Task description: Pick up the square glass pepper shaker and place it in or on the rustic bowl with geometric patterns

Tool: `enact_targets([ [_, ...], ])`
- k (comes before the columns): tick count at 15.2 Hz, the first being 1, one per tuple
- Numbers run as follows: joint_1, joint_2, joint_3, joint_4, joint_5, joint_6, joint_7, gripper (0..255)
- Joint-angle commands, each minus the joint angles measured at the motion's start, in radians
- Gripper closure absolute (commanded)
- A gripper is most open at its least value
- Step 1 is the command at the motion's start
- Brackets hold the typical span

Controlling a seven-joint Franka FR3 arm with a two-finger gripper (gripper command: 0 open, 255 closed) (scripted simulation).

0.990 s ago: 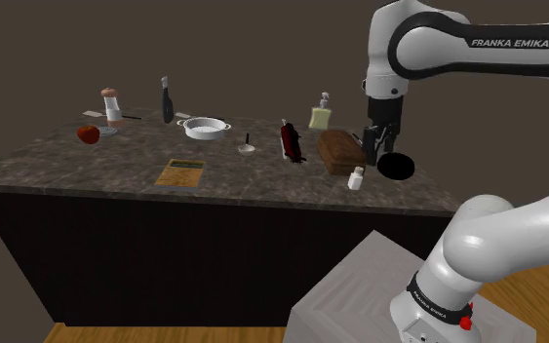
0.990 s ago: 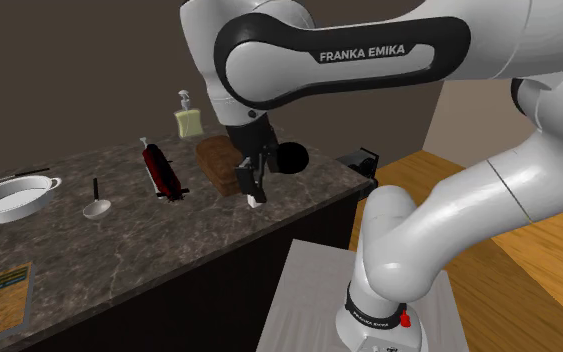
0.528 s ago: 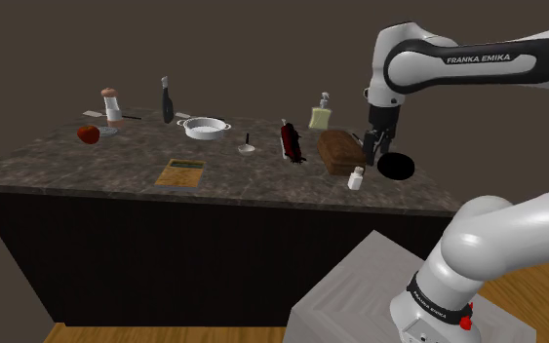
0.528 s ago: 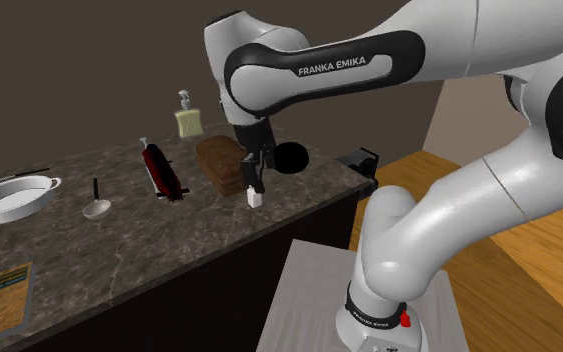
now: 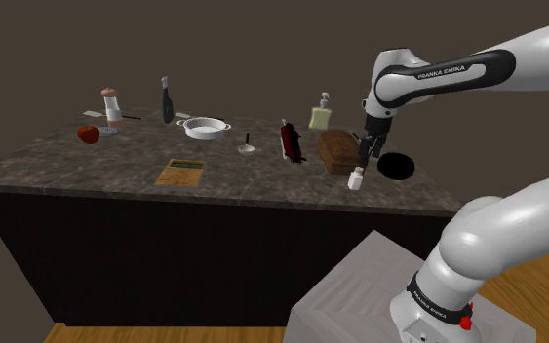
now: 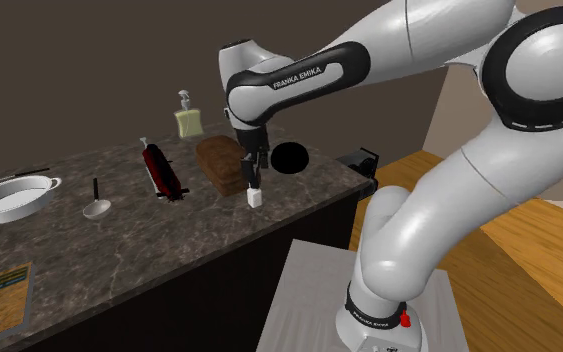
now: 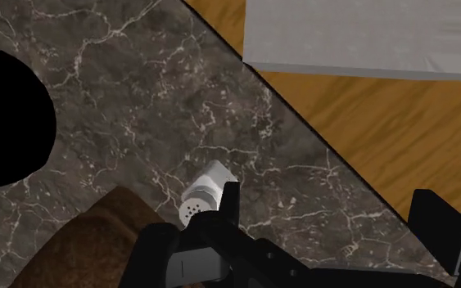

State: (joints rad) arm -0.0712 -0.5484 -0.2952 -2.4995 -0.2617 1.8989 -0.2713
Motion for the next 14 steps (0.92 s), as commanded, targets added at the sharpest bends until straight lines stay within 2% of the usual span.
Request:
enact_targets([
  [1, -0.003, 0.059, -0.048, 0.015, -0.001, 0.067, -0.051, 0],
  [5, 0.003, 0.197, -0.140, 0.067, 0.032, 0.185, -0.159, 0],
  [8, 0.015, 0.307, -0.202, 0.118, 0.088, 0.259, -0.252, 0],
  [14, 0.016, 0.356, -0.216, 0.075, 0.103, 0.348, -0.266, 0],
])
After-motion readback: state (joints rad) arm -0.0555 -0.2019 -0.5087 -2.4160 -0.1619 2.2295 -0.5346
